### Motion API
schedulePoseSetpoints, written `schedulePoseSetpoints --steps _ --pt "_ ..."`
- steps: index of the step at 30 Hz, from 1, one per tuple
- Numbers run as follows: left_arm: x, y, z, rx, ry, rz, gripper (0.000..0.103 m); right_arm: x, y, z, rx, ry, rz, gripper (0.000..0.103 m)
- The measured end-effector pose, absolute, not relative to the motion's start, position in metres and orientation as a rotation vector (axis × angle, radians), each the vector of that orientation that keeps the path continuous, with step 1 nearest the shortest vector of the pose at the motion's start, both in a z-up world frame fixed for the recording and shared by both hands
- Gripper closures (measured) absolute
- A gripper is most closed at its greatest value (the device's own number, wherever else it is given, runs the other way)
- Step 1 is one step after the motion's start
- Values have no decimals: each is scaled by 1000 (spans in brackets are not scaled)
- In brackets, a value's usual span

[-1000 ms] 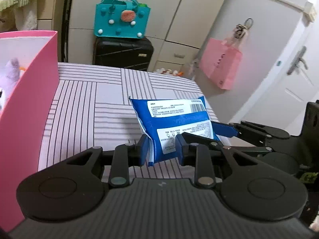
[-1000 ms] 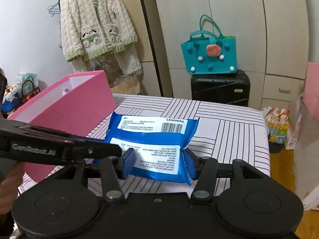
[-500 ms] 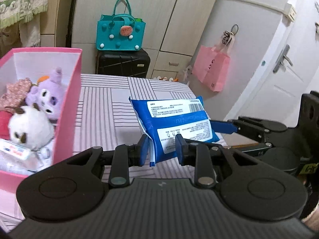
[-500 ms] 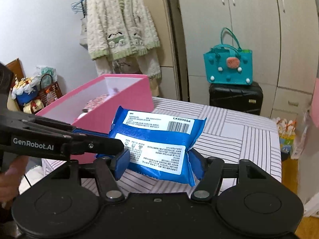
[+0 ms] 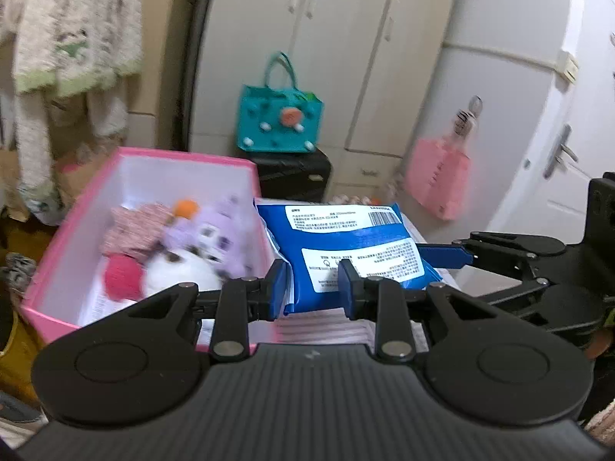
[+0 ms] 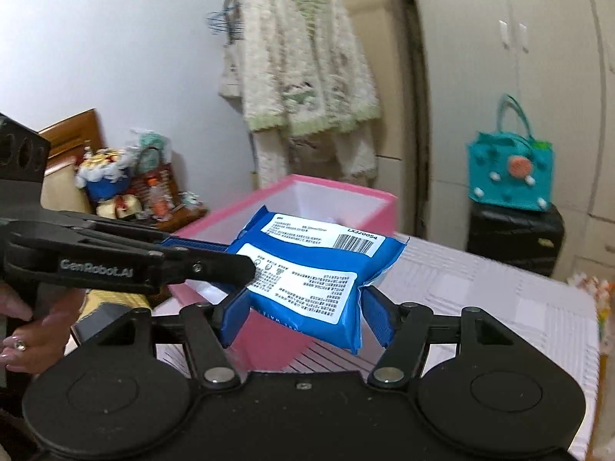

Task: Organize soft objects
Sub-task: 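Lift the blue packet with both grippers and carry it over the pink box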

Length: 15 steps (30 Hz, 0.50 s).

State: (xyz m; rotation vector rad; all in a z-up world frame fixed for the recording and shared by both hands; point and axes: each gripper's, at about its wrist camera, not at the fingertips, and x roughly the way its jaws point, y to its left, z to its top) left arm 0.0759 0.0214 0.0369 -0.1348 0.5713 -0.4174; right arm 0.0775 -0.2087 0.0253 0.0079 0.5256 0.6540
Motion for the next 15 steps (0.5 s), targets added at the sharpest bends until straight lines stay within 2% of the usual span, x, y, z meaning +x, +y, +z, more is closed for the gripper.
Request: schedulePoseSetpoints --steps 7,15 --pt "84 64 49 -133 543 -319 76 93 -154 39 -56 509 729 33" --pt "143 92 39 -166 612 -245 74 137 -106 36 -118 530 702 33"
